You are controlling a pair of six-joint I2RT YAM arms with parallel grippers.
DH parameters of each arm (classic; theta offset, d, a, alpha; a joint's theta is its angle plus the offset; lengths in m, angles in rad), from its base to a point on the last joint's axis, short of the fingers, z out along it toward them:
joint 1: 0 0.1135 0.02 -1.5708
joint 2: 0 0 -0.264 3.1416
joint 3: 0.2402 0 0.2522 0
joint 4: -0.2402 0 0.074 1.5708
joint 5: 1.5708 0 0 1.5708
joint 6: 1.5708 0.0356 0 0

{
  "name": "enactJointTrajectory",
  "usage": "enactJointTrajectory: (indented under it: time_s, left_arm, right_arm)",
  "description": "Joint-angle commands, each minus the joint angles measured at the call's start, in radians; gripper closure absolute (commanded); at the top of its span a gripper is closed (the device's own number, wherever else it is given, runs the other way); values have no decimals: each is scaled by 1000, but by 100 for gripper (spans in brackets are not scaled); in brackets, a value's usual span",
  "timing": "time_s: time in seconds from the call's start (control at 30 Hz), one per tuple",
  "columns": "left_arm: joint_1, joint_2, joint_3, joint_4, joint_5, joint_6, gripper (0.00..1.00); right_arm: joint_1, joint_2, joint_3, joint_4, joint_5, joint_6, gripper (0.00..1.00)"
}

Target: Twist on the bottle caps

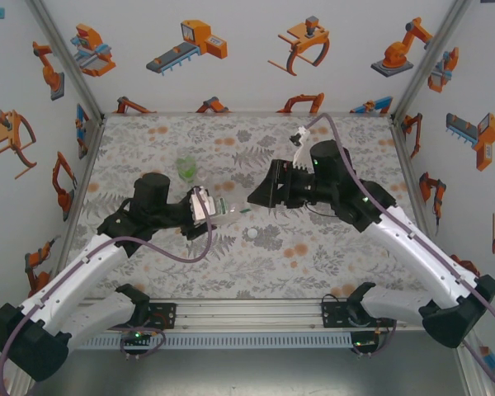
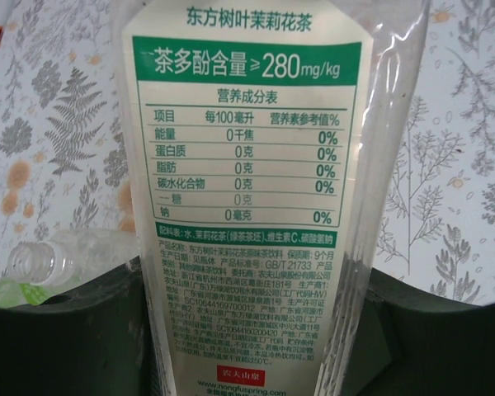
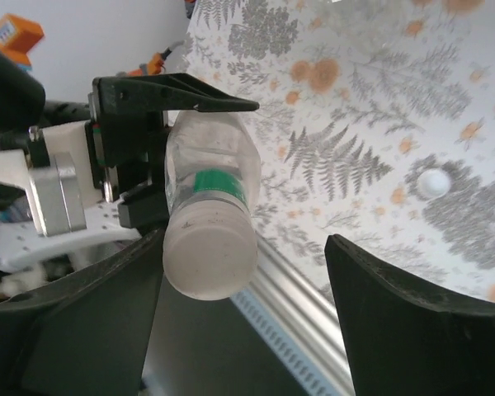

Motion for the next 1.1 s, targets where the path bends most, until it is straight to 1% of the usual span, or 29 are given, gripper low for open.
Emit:
enactJointTrajectory:
  time_s: [0.0, 0.13, 0.2, 0.23, 0.33, 0.4, 0.53, 0.73, 0.83, 0.97, 1.07]
  left_arm:
    - [-1, 6, 43, -17, 122, 10, 100]
    - [-1, 30, 70, -85, 207, 36, 100]
    - [-1, 49, 86, -127, 253, 57, 100]
    - [-1, 56, 95, -144, 269, 66, 100]
    - [-1, 84, 124, -205, 321, 86, 100]
    - [-1, 99, 138, -231, 347, 92, 100]
    - [-1, 108, 145, -245, 372, 96, 100]
    - [-1, 105, 143, -249, 374, 101, 100]
    - [-1, 106, 142, -249, 379, 101, 100]
    - [-1, 109, 144, -249, 384, 99, 100]
    - [-1, 110, 143, -251, 383, 101, 100]
  right_arm:
    - [4, -45, 68, -77, 8, -287, 30]
    - [4, -94, 75, -60, -76, -526, 29]
    - [4, -121, 57, -59, -231, -746, 31]
    - [6, -133, 48, -66, -281, -843, 32]
    - [6, -170, 18, -92, -397, -1117, 32]
    - [7, -184, 2, -95, -438, -1234, 32]
    - [6, -170, 2, -94, -493, -1321, 32]
    - [6, -150, -25, -42, -530, -1329, 34]
    - [7, -144, -26, -29, -537, -1327, 37]
    - [8, -139, -26, -15, -539, -1327, 44]
    - [7, -135, -25, -13, -546, -1325, 46]
